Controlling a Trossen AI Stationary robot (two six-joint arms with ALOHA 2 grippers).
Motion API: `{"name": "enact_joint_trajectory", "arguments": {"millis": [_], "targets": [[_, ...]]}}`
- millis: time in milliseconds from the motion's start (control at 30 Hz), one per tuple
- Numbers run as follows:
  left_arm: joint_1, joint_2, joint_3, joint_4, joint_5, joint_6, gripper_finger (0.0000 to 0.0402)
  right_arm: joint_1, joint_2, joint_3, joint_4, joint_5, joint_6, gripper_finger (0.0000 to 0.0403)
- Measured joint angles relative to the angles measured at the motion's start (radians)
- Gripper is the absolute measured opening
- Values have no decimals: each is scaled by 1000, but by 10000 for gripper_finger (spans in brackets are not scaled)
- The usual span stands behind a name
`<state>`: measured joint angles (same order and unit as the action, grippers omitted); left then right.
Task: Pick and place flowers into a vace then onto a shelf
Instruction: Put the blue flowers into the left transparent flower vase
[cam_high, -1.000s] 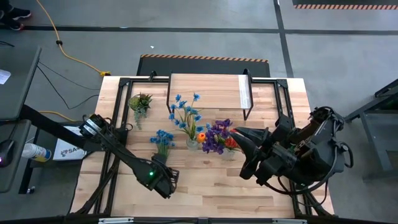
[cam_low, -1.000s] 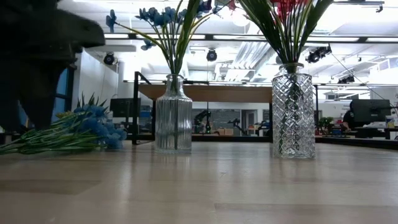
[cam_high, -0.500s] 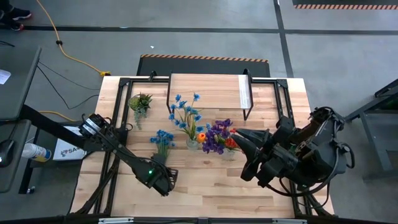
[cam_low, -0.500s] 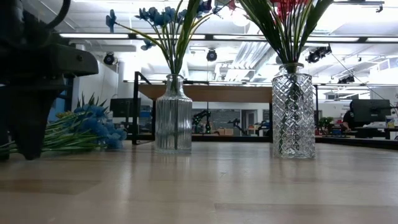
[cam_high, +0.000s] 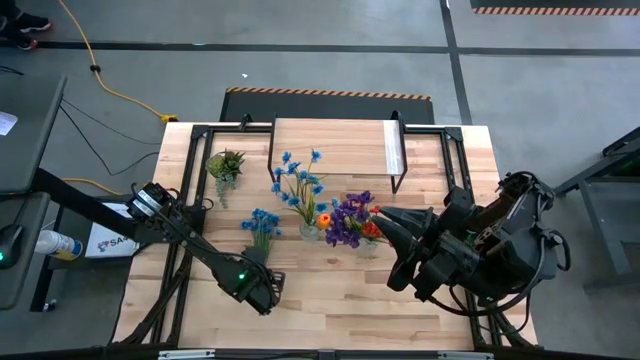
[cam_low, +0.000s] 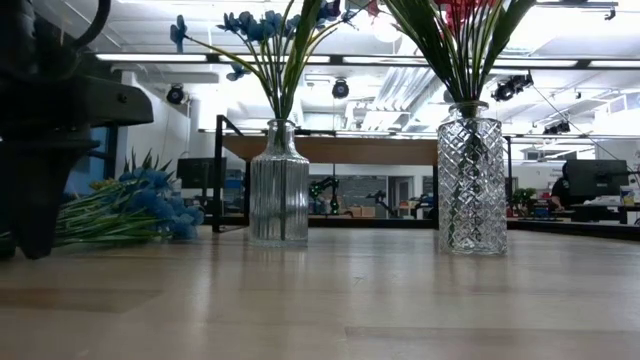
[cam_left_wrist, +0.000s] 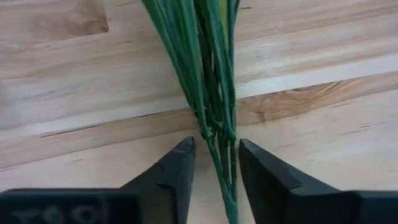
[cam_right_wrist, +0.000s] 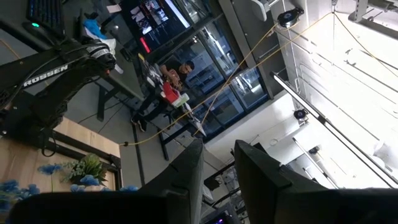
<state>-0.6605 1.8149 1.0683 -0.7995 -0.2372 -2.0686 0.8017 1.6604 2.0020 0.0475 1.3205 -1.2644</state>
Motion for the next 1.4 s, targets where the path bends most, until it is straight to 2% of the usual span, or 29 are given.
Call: {"name": "enact_joint_trajectory", "arguments": {"millis": [167,533,867,1100,1267,1400], "targets": [[0,25,0,-4,23,16,114,0,0,0,0,0,0,83],[1,40,3,-26,76,-31,43,0,0,0,0,0,0,83],[2,46,60,-112,132,-52,45,0,0,0,0,1,3,83],[-32,49,132,-231,234,-59,41,0,0,0,0,1,0,83],[-96,49,181,-253,226,-142,41,0,0,0,0,1,0,83],[-157,48,263,-347,184,-214,41,0,0,0,0,1,0,83]]}}
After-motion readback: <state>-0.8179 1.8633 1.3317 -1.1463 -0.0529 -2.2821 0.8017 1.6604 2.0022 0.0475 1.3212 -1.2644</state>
